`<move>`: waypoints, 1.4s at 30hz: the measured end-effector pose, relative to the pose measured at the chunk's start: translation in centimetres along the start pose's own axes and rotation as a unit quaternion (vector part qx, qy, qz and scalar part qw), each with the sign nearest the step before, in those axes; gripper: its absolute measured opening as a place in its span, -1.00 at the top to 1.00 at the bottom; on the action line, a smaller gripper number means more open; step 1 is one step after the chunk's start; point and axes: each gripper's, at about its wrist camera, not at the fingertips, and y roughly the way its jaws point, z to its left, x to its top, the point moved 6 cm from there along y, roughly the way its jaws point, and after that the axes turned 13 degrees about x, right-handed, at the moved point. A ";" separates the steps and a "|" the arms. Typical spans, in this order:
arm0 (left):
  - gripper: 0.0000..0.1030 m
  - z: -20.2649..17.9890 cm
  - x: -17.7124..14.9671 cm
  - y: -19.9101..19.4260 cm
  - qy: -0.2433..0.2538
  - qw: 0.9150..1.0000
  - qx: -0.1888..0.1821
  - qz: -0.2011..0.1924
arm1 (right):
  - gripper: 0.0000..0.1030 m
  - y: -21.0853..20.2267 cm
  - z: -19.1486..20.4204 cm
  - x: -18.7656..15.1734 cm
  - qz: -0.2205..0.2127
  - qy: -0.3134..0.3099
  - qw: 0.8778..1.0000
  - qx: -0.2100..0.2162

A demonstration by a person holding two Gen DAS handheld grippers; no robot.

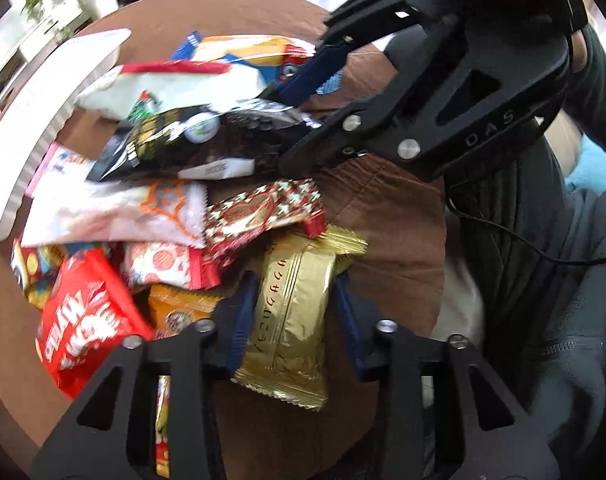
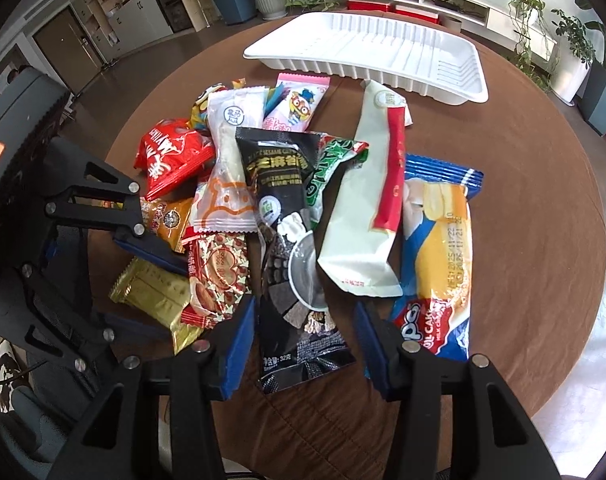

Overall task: Organize snacks
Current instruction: 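Grasp the gold wrapped bar with the left tool while the right tool grasps the black packet, then carry both packets over the white tray and open both tools to drop them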

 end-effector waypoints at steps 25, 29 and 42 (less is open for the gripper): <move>0.43 1.2 -0.4 0.0 -0.154 0.988 -0.005 -0.035 | 0.48 4.3 0.9 3.4 0.021 -0.031 0.999 -0.006; 0.43 1.4 -1.3 -0.6 -0.181 0.982 -0.007 -0.051 | 0.50 3.4 1.2 2.8 0.007 -0.026 1.000 -0.006; 0.43 3.9 -4.3 -3.2 -0.270 0.956 -0.037 -0.112 | 0.52 0.0 1.2 2.5 -0.091 0.026 0.995 0.040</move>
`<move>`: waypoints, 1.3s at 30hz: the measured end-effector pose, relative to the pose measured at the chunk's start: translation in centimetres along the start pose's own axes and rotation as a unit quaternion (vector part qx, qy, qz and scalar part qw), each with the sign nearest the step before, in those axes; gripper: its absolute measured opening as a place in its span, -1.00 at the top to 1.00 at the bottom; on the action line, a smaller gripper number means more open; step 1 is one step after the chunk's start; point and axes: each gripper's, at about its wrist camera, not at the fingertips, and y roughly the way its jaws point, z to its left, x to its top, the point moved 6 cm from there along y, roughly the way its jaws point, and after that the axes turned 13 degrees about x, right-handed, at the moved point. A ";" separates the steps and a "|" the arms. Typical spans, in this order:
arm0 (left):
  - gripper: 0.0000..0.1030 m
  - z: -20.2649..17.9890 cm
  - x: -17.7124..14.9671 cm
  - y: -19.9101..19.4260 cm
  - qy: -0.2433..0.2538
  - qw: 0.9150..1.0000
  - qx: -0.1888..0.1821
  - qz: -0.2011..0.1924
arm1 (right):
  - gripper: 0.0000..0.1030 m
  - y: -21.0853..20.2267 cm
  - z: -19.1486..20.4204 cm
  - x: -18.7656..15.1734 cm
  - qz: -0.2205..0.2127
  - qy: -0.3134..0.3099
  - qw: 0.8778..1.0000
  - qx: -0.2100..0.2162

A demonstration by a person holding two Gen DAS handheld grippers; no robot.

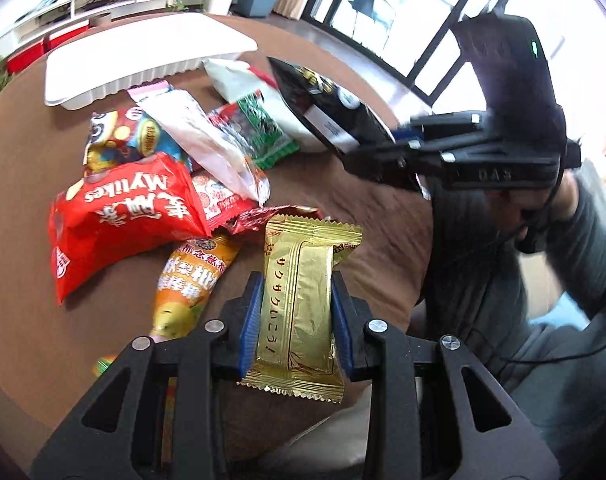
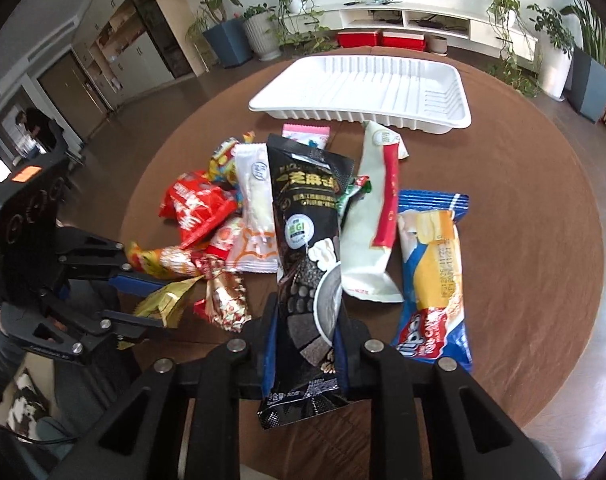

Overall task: Organize snacks
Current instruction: 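Carry both packets over the white tray and open both tools to drop them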

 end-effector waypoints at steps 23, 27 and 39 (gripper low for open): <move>0.43 4.1 4.4 -6.4 -0.091 0.991 -0.038 -0.086 | 0.52 -7.0 -4.2 2.3 -0.118 0.074 0.990 0.025; 0.43 8.0 7.4 -7.6 -0.112 0.988 -0.009 -0.105 | 0.52 -9.2 -5.8 4.7 -0.145 0.074 0.987 0.001; 0.43 19.2 19.9 -4.5 -0.158 0.977 0.090 -0.107 | 0.52 -6.5 -9.6 16.8 -0.134 0.071 0.988 -0.022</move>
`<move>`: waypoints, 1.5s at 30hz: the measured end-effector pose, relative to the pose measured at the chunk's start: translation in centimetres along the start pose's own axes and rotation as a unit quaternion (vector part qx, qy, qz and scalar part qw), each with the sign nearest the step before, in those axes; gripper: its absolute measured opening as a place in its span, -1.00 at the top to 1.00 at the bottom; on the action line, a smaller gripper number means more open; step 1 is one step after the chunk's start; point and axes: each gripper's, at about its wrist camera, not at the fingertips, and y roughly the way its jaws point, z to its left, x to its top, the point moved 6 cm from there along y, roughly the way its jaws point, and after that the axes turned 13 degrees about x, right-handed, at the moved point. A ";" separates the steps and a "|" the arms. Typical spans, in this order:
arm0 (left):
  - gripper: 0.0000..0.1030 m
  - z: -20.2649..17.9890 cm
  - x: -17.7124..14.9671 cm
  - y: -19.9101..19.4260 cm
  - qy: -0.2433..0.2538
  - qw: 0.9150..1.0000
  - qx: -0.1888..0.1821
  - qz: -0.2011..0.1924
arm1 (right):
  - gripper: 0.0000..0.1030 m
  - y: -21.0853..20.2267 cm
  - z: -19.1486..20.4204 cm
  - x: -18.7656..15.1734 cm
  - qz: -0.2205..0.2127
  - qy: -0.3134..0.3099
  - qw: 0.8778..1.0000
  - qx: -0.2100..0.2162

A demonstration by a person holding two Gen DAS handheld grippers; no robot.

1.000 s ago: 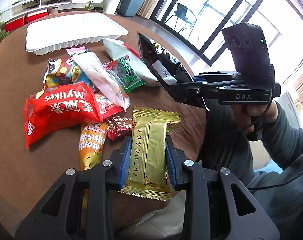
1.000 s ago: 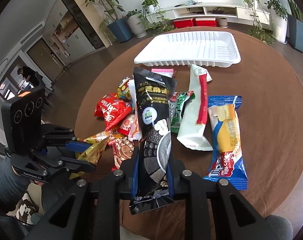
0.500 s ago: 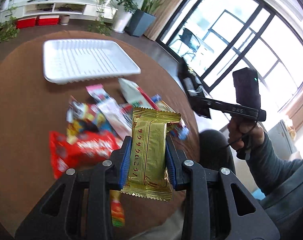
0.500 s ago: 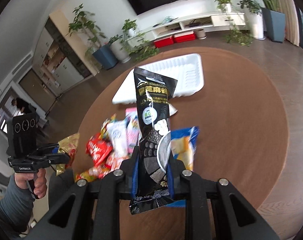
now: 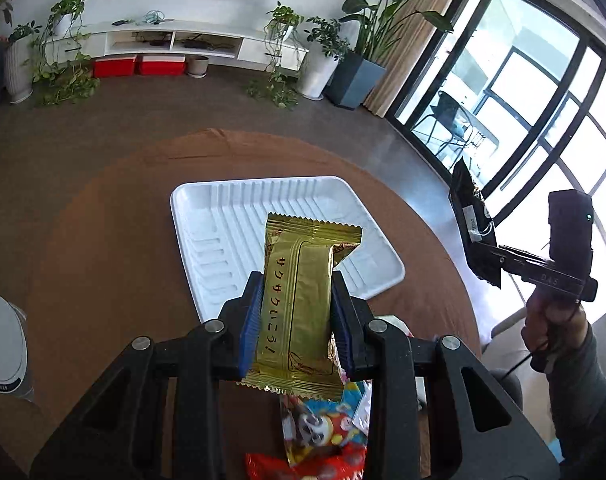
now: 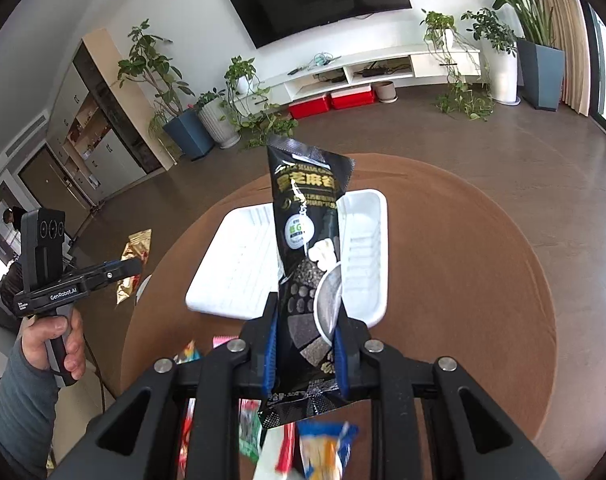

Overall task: Organize snacks
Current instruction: 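Carry both packets over the white tray and open both tools to drop them, then move both tools back over the snack pile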

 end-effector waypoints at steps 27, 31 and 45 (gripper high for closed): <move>0.25 -1.6 0.6 20.9 0.057 0.984 0.128 0.109 | 0.44 15.5 -6.7 0.6 0.130 0.014 0.987 -0.097; -0.04 -3.0 1.3 21.1 0.068 0.984 0.135 0.093 | 0.14 15.3 -6.1 0.3 0.128 0.002 0.986 -0.108; -0.99 -5.7 -0.2 5.0 0.078 0.990 0.098 -0.059 | -0.90 4.1 -1.4 1.4 -0.013 -0.013 0.999 -0.044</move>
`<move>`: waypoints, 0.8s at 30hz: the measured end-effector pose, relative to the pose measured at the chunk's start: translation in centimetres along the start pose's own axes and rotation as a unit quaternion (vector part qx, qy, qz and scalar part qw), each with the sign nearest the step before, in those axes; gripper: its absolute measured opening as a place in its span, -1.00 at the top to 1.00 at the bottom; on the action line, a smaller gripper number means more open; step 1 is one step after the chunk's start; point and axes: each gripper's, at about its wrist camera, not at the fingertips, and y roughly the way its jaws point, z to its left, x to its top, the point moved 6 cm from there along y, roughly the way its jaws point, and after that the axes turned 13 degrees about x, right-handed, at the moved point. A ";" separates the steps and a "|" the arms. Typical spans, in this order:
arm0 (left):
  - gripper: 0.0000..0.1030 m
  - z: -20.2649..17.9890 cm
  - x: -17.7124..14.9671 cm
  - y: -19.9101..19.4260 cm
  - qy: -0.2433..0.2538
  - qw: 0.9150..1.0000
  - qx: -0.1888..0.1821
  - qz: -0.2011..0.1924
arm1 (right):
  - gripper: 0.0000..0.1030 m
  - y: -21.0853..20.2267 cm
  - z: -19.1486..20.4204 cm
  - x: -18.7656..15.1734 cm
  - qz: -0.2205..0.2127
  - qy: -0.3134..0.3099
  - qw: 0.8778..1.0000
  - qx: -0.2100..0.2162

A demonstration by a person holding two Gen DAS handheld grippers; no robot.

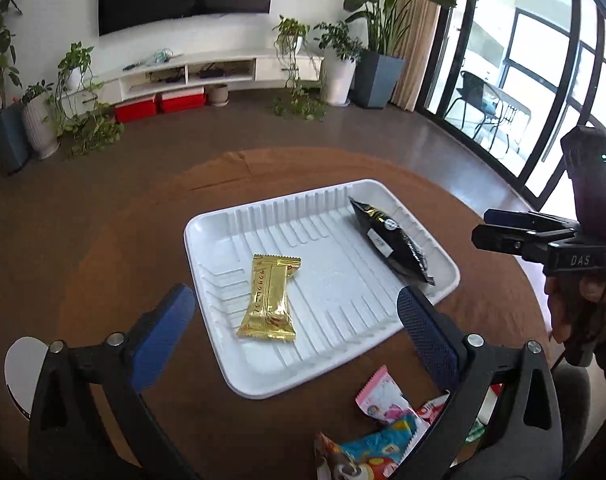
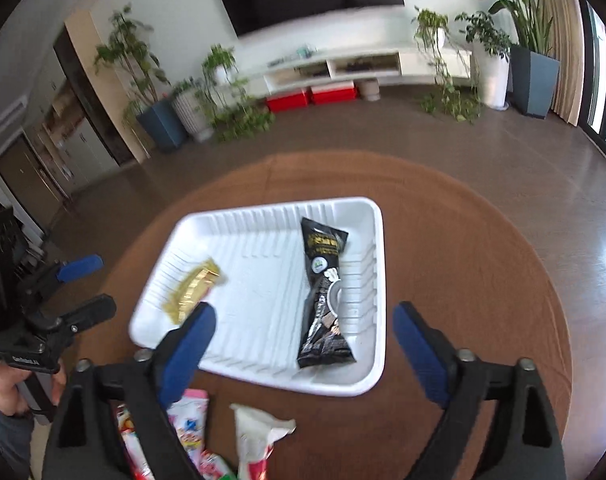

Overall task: Organize snacks
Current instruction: 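Move both tools back over the snack pile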

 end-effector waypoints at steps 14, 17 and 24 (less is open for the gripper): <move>-0.99 -1.7 -12.4 -13.8 0.025 0.998 0.053 -0.006 | -1.00 -11.2 5.2 -12.7 -0.063 0.042 0.994 0.082; -1.00 -3.2 -16.4 -13.6 0.041 0.998 0.036 0.027 | -1.00 -11.8 6.4 -16.9 -0.051 0.023 0.996 0.063; -0.99 -5.9 -22.0 -13.4 0.091 0.995 0.013 0.049 | -1.00 -10.3 8.3 -23.4 -0.004 0.009 0.998 0.063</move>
